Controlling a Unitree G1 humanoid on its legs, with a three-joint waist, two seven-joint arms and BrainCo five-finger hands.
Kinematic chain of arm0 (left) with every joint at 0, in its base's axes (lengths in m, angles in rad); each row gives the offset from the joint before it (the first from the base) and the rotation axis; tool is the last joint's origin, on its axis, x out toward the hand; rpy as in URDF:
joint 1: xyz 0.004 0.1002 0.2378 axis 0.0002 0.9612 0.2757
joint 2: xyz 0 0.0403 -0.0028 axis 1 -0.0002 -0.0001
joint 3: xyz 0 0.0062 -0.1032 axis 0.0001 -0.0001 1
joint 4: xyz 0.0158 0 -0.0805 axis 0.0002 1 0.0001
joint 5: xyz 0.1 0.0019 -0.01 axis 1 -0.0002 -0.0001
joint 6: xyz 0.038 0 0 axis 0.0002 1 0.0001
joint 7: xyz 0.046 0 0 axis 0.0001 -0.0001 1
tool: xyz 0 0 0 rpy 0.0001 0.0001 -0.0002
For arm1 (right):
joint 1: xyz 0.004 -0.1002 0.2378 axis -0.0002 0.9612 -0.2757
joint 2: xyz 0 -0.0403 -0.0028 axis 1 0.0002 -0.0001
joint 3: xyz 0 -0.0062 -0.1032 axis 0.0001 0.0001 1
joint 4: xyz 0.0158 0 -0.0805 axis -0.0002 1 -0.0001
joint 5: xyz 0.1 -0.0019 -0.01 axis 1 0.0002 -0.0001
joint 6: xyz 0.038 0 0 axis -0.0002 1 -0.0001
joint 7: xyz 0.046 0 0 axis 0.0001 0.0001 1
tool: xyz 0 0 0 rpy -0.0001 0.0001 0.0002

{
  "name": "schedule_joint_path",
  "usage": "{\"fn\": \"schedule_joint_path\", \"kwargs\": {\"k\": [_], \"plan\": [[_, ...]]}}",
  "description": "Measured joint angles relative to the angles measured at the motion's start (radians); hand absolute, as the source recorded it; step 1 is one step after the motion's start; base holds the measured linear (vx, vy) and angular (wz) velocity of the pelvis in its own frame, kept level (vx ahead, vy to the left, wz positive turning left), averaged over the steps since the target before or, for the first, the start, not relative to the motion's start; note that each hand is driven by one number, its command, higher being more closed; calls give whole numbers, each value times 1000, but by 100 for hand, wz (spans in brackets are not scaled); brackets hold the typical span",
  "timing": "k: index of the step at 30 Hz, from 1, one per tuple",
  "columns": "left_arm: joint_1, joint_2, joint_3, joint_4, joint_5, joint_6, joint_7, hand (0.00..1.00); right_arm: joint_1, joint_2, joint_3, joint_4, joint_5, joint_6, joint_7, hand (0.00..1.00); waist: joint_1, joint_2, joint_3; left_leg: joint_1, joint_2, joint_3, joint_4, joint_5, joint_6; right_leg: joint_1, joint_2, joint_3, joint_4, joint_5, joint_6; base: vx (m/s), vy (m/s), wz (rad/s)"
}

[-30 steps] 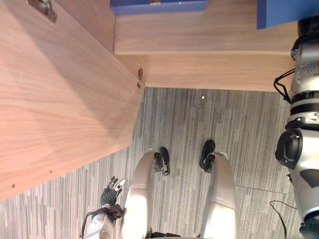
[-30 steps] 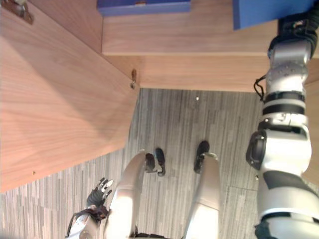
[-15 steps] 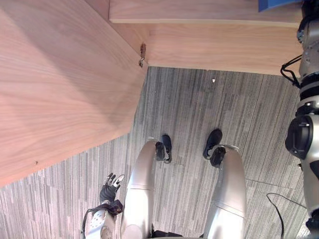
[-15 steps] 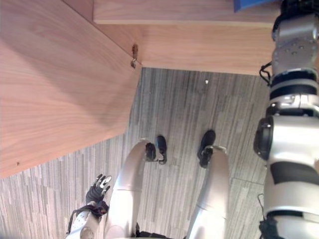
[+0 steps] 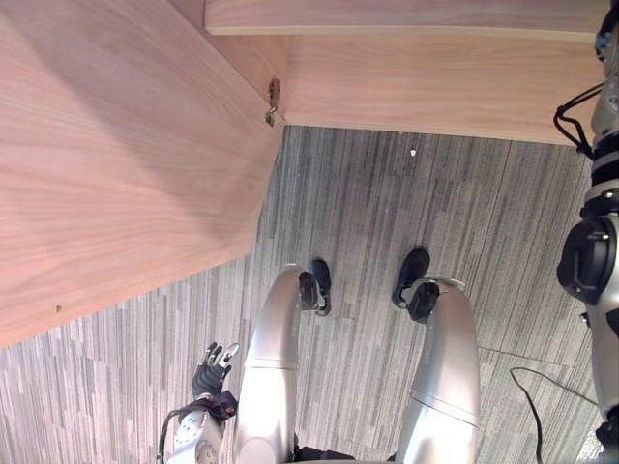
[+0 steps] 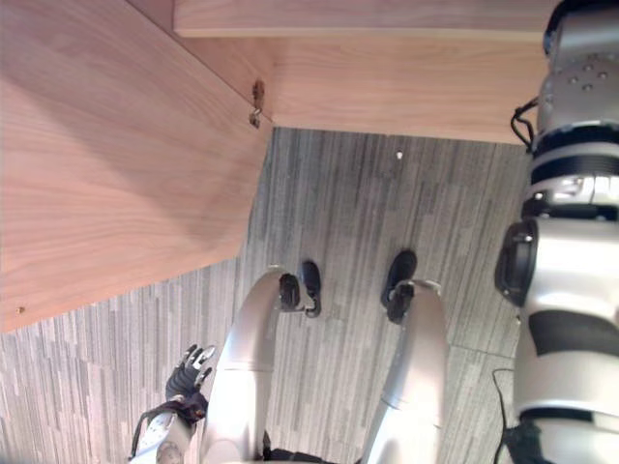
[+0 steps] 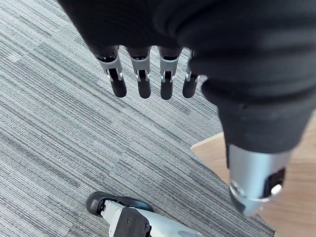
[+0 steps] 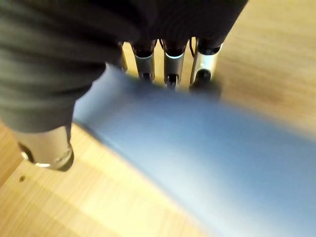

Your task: Walk over to the cabinet, pick up the folder, carry it to the office cabinet, place the folder inside the office cabinet, then close the office cabinet door

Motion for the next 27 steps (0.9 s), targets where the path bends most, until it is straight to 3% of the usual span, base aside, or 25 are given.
{"fn": "schedule_joint_path", "kwargs": {"k": [5,9,10,13,22,27], "plan": [[0,-1,2,0,0,0,-2,0,1,-2,-2,-5,-38,21,34,0,1,0,0,-5,1,-7,12,-1,-2,0,-1,-4,10,-4,-5,-4,4,1],[-7,0,6,3,8,3,-13,0,1,-37,16,49,-279,161,82,0,1,0,0,-17,1,-22,25,-2,-5,0,-4,-19,19,-9,-9,-16,18,5],[-10,1,10,4,14,3,-23,0,1,-39,21,86,-409,216,113,0,0,0,0,-17,1,-26,37,-6,-9,0,-8,-22,34,-17,-12,-7,6,6],[-13,2,23,3,22,5,-40,0,3,-43,20,123,-530,253,150,0,-3,0,0,-31,1,-47,70,-16,-17,-5,-14,-35,71,-39,-18,-15,-10,10],[-40,8,112,16,22,16,-63,0,20,-50,-40,132,-775,274,246,0,3,-4,-8,-84,14,-87,179,-52,-36,-48,-18,-53,186,-88,-29,-32,-21,3],[-36,5,118,37,27,22,-83,0,197,10,-161,81,-1068,264,286,0,4,-37,-53,-48,17,-95,157,-49,-43,-8,-15,-67,165,-91,-34,0,0,0]]}}
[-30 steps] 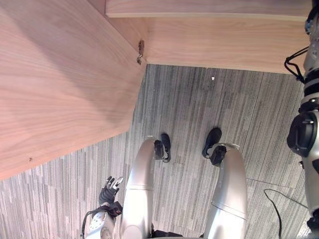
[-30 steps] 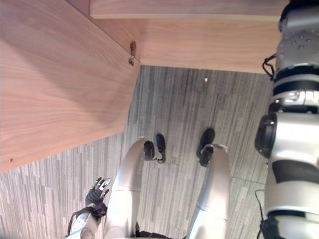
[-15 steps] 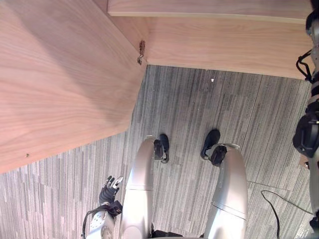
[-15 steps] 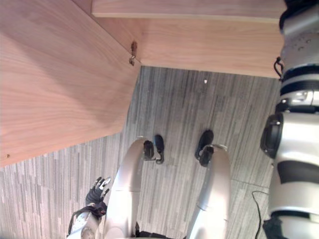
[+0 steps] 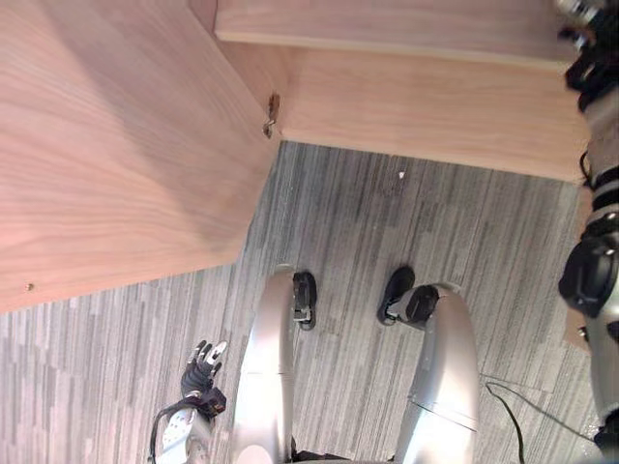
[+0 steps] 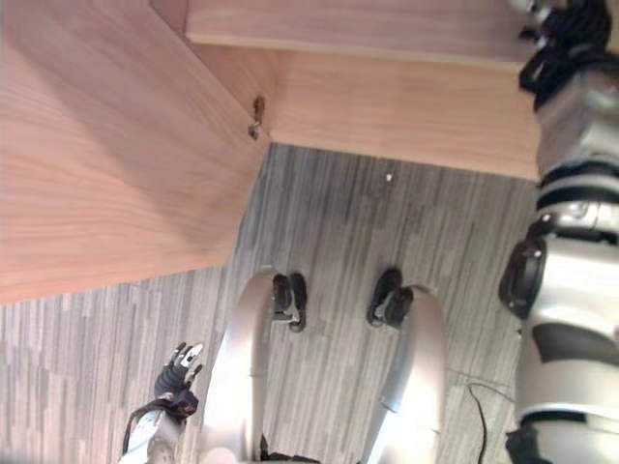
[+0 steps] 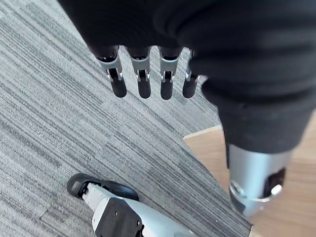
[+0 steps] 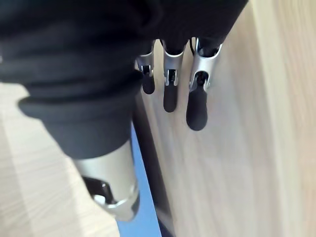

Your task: Walk over to the cabinet, pick up the folder, carry it to the office cabinet, place the folder inside the office cabinet, then close the office cabinet door

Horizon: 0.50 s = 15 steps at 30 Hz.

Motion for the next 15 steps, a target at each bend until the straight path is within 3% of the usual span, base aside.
{"fn": "schedule_joint_path", "kwargs": {"k": [3,5,7,15], "plan": [[3,-6,11,21,0,5,0,0,103,62,-19,-33,-142,-14,-1,0,-6,-18,-16,65,1,4,-51,4,-3,64,-1,-14,-47,1,0,46,16,-5],[32,-6,32,34,9,6,0,0,193,130,-27,-28,-153,-17,-1,0,-5,-49,-48,139,4,14,-128,22,-16,135,-1,-31,-114,4,0,100,22,-6],[58,-6,43,56,25,6,0,0,262,175,-26,-26,-155,-19,-7,0,-6,-61,-71,200,5,16,-190,36,-25,198,1,-50,-171,11,-5,136,16,1],[115,-11,26,76,93,10,-10,0,378,298,93,69,-234,-28,-57,0,-22,-80,-103,420,-1,27,-461,117,-53,422,18,-112,-411,70,-36,127,23,6]]}}
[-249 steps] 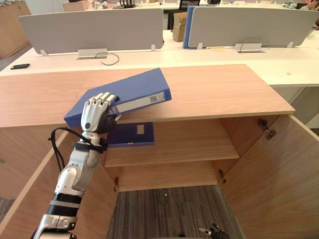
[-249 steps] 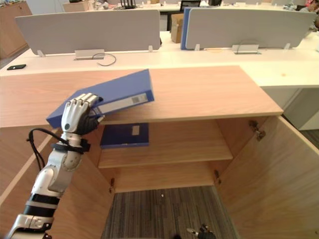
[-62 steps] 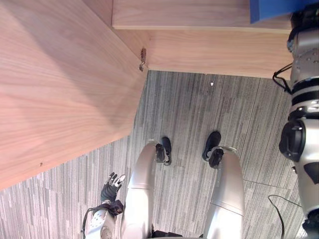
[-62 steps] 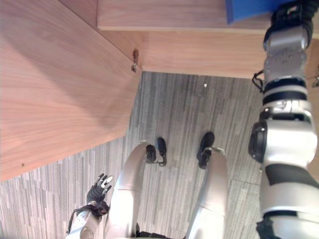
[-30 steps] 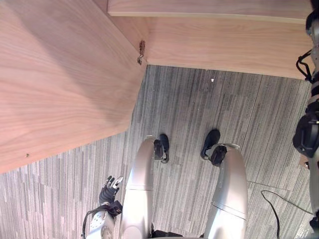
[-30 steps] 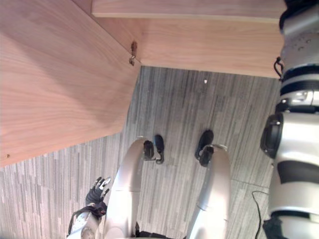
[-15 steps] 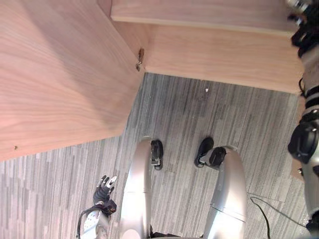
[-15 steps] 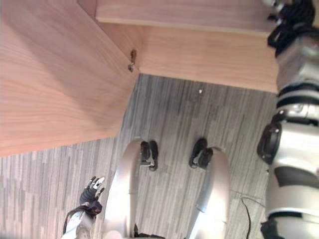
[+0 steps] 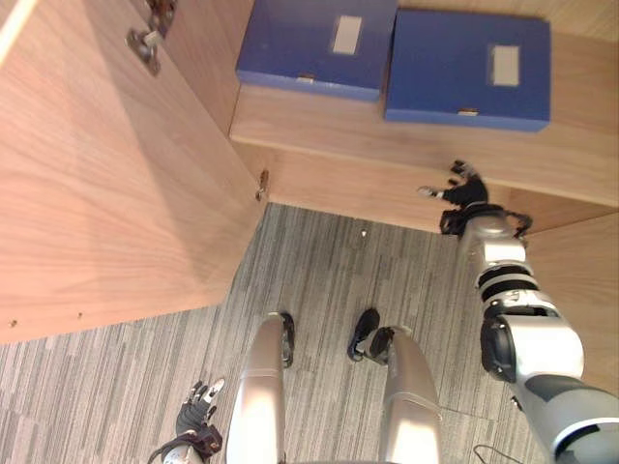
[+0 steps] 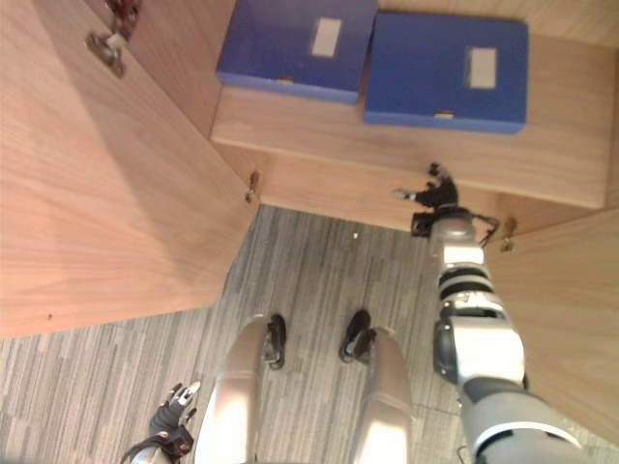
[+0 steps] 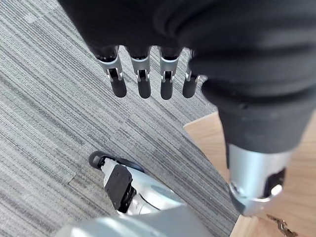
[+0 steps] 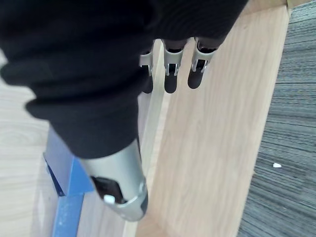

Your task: Walk over to the cabinet, pick up the folder, carry it to the office cabinet, place the folder inside the office cabinet, then close the office cabinet door

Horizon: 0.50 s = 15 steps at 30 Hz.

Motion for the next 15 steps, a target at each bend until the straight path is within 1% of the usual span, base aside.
{"fn": "schedule_joint_path", "kwargs": {"k": [1,2,3,5,7,9,10,12,14,15], "plan": [[5,0,-1,1,10,0,-3,0,10,10,13,25,-10,10,4,0,1,-2,-8,16,-1,3,-23,8,-1,16,0,-5,-18,3,1,135,17,12],[16,0,-1,2,21,0,-8,0,37,38,36,69,-34,33,10,0,1,-6,-21,47,-1,7,-63,20,-3,47,0,-17,-50,7,2,123,14,14],[19,0,-1,9,27,0,-8,0,61,64,45,88,-38,45,12,0,3,-8,-25,69,-2,12,-89,28,-6,68,0,-21,-68,9,3,118,12,14],[24,0,-1,30,42,1,-9,0,111,132,51,109,-52,58,14,0,1,-7,-29,110,-4,15,-139,43,-7,112,0,-37,-108,13,4,117,17,13],[26,-4,-1,47,58,1,-9,0,158,186,89,109,-76,59,4,0,-2,-7,-30,171,-11,17,-206,65,-9,174,0,-57,-162,25,8,112,25,14],[25,-11,2,63,71,0,-8,0,192,224,88,105,-84,54,-8,0,-5,-8,-35,228,-18,24,-275,92,-9,228,1,-69,-219,43,13,87,14,9],[25,-16,12,78,88,-1,-5,0,245,262,88,91,-106,41,-14,0,-4,-11,-52,285,-21,41,-353,123,-10,280,12,-75,-288,67,18,83,6,5],[25,-17,20,91,96,-3,-2,0,289,297,87,88,-114,34,-16,0,-6,-15,-69,328,-24,50,-417,151,-10,321,17,-86,-343,84,24,90,9,10],[21,-18,35,111,112,-5,17,0,398,362,46,87,-117,29,-15,0,-16,-25,-102,412,-34,69,-537,209,-14,399,19,-116,-428,106,28,117,-2,31],[19,-18,37,118,114,-6,21,0,425,375,24,87,-116,29,-15,0,-17,-26,-106,433,-35,74,-563,220,-14,422,21,-125,-446,110,29,151,-22,32]]}}
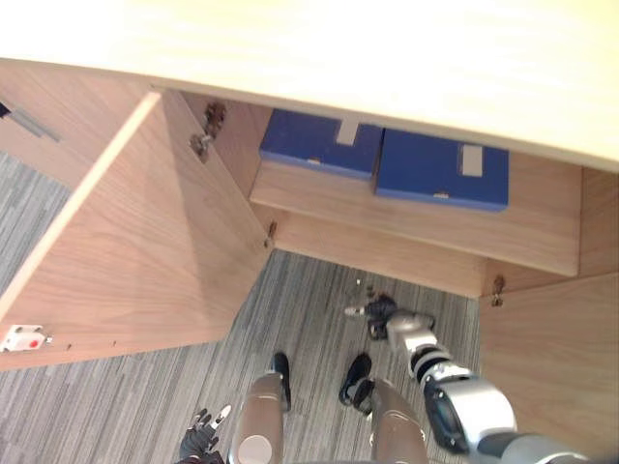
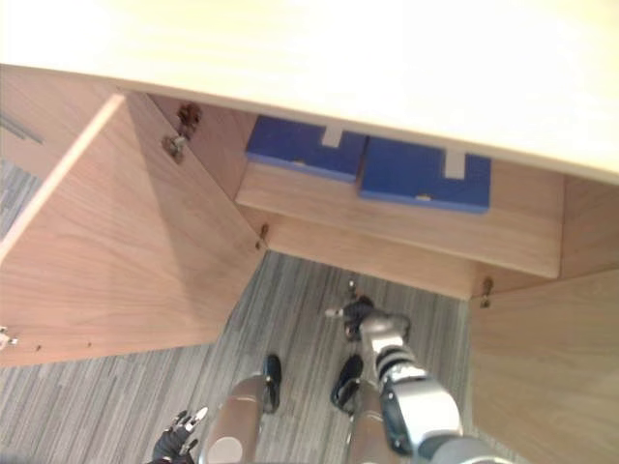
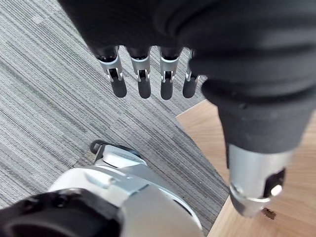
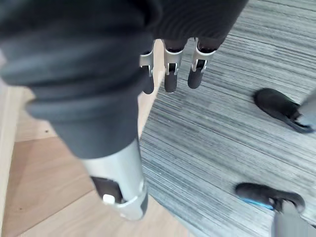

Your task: Walk over to the cabinet, pick up the folder, carry it to the office cabinet, place the folder inside the office cabinet, then close the office cabinet door

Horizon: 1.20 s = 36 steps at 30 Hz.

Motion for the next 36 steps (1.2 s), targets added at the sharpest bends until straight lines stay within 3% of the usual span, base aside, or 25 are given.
{"fn": "schedule_joint_path", "kwargs": {"k": [6,12,16,21,26,28,32,34,35,36], "plan": [[-40,-39,79,62,34,-4,45,0,291,86,-245,-39,50,-19,-9,0,-27,-14,-85,186,-21,1,-264,125,-13,189,21,-90,-183,54,23,93,-16,31],[-103,-68,101,115,58,-11,68,0,457,108,-399,-103,165,-61,-21,0,-51,-38,-154,332,-15,72,-342,132,-12,329,62,-63,-316,108,36,25,15,-19],[-137,-59,113,190,104,-9,75,0,491,111,-456,-110,161,-77,-17,0,-76,-38,-209,400,-9,135,-386,130,-11,393,101,-9,-424,156,40,7,-11,-43],[-185,-30,2,256,115,0,79,0,493,107,-464,-105,158,-92,-16,0,-104,-40,-222,424,-11,177,-403,126,-14,426,128,41,-521,219,30,17,-25,-33],[-240,-26,-202,275,132,4,78,0,495,88,-417,-93,142,-95,-18,0,-133,-36,-214,461,-14,183,-398,111,-15,454,135,64,-522,221,30,22,2,-12],[-244,-21,-261,273,157,2,76,0,496,81,-369,-84,141,-97,-19,0,-141,-35,-214,462,-17,184,-390,103,-10,457,133,71,-522,221,30,-20,19,-5],[-228,-6,-269,274,187,1,70,0,520,74,-292,-85,126,-114,-29,0,-149,-33,-201,456,-11,194,-335,73,-6,465,136,95,-521,226,29,-62,15,-16],[-210,1,-250,275,186,0,70,0,518,58,-256,-86,116,-124,-29,0,-144,-15,-166,436,33,212,-189,-8,-14,495,147,122,-520,220,25,-82,4,-35],[-204,2,-212,271,184,-9,71,0,516,48,-251,-87,99,-134,-29,0,-139,4,-152,386,78,211,-36,-66,-11,496,165,140,-516,200,16,-124,10,-48],[-203,-1,-166,267,178,-12,72,0,513,43,-251,-88,81,-136,-29,0,-131,17,-136,329,118,195,127,-82,4,496,177,164,-494,196,9,-121,1,-53]]}}
